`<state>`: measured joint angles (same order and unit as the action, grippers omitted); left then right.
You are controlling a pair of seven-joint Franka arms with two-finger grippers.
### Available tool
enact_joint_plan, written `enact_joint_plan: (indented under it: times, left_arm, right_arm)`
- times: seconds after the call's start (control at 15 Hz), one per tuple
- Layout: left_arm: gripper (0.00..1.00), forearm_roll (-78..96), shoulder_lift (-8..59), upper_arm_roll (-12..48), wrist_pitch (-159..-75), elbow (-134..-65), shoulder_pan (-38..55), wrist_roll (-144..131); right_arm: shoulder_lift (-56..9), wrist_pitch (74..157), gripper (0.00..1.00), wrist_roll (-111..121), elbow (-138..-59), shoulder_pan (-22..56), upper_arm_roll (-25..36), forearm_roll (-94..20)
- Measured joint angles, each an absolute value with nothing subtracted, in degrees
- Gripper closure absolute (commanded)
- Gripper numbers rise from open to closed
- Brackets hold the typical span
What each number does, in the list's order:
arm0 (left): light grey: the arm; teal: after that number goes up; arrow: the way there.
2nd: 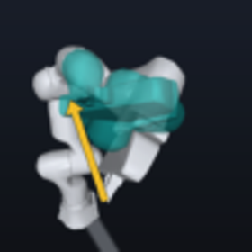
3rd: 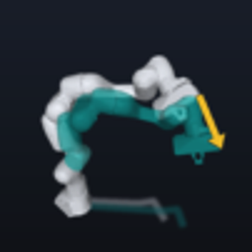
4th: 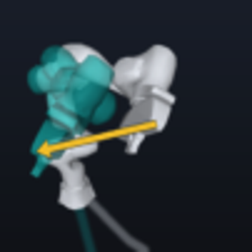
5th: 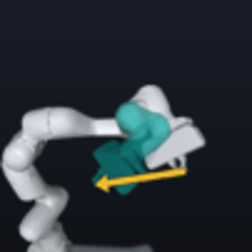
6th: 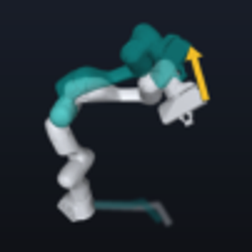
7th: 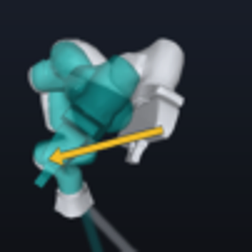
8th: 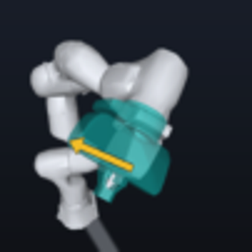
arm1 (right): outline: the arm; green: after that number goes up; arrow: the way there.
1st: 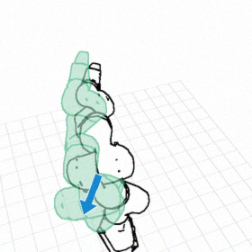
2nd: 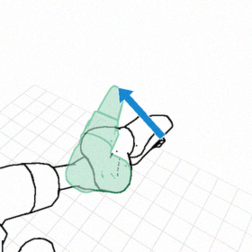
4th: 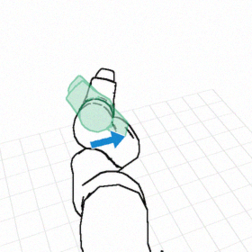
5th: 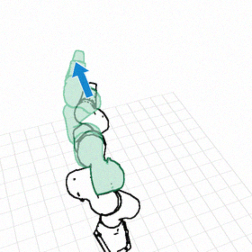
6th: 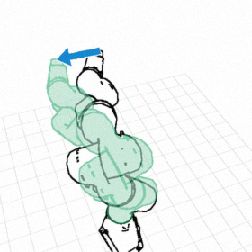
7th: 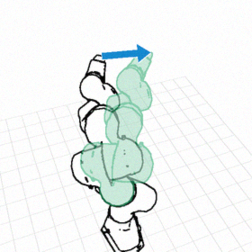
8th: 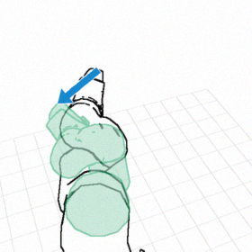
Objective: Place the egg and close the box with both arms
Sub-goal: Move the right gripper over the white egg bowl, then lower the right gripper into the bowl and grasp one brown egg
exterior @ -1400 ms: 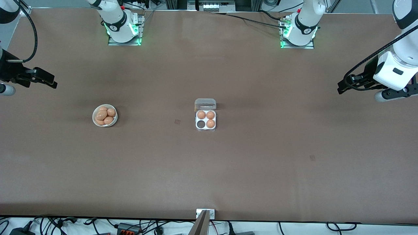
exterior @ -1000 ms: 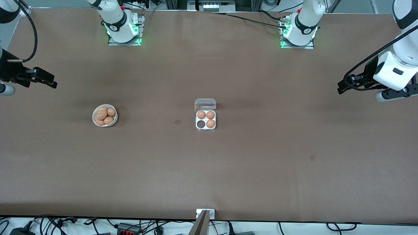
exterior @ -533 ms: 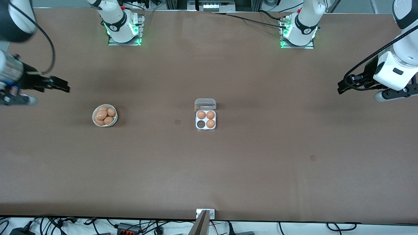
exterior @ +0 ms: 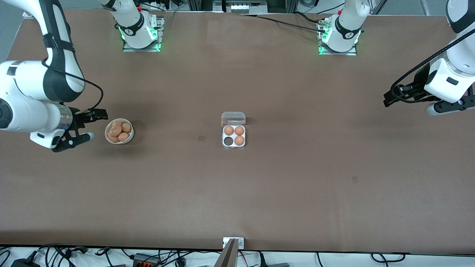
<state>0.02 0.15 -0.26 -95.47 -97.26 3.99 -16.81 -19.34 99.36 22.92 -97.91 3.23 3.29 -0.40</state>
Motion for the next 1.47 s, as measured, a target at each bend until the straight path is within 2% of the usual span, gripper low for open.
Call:
enact_joint_plan:
  times: [0.2,0.53,1.07,1.47]
  left_arm:
    - [0.00,0.02,0.15,-0.27,-95.47,-97.26,3.99,-16.81]
    - [0.00,0.02,0.15,-0.28,-95.47,-97.26,3.98,-16.81]
    - [0.00,0.02,0.15,-0.30,-95.47,-97.26,3.94,-16.81]
    - [0.00,0.02,0.15,-0.30,-95.47,-97.26,3.94,-16.81]
  right_arm:
    - [-19.87,99.60,0.00,20.66,-97.90,3.26,3.29,-0.67]
    - [-21.56,100.80,0.00,3.24,-97.92,3.04,3.37,-1.51]
    - [-30.46,101.73,0.00,-0.56,-97.88,-6.27,4.07,-19.00]
    - [-34.05,101.98,0.00,-0.65,-97.77,-8.02,4.06,-27.06]
